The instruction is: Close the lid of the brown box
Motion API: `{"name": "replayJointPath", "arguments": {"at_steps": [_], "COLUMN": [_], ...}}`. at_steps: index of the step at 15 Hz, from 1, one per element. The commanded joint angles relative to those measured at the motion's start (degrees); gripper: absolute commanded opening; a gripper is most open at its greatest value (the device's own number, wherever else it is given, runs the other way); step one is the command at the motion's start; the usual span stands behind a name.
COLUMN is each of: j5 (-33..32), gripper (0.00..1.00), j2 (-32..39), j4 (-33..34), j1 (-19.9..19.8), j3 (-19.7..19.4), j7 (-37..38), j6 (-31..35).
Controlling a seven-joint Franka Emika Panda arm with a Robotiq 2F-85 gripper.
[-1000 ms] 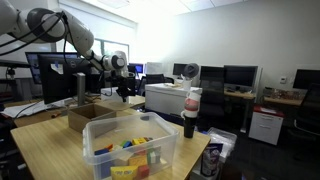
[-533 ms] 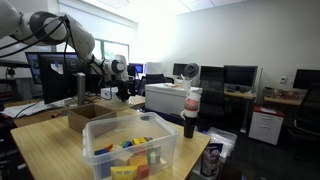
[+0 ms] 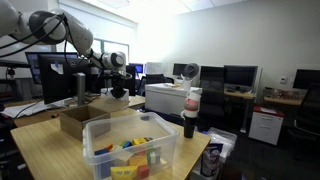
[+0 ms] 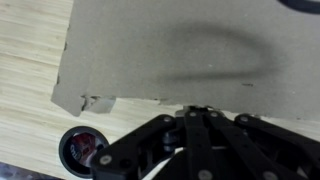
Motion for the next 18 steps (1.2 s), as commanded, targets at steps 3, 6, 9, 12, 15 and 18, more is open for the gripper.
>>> {"name": "replayJointPath", "arguments": {"at_steps": [3, 6, 9, 12, 15, 18], "j5": [0.02, 0.10, 1.00, 2.87, 5.44, 6.84], "gripper": [0.02, 0.01, 0.01, 0.01, 0.01, 0.01], "j2": [-4.97, -8.00, -11.19, -15.66, -19.72, -25.43], "j4": [-2.16, -4.82, -9.06, -17.04, -24.00, -30.98], "j1": [-0.26, -0.42, -0.95, -1.69, -2.11, -1.82], "j3": [0.44, 0.50, 0.82, 1.27, 1.65, 1.82], "j7": [-0.89, -0.45, 0.14, 1.05, 1.71, 3.00], "j6": [-5.20, -4.94, -3.87, -3.38, -2.61, -2.13]}}
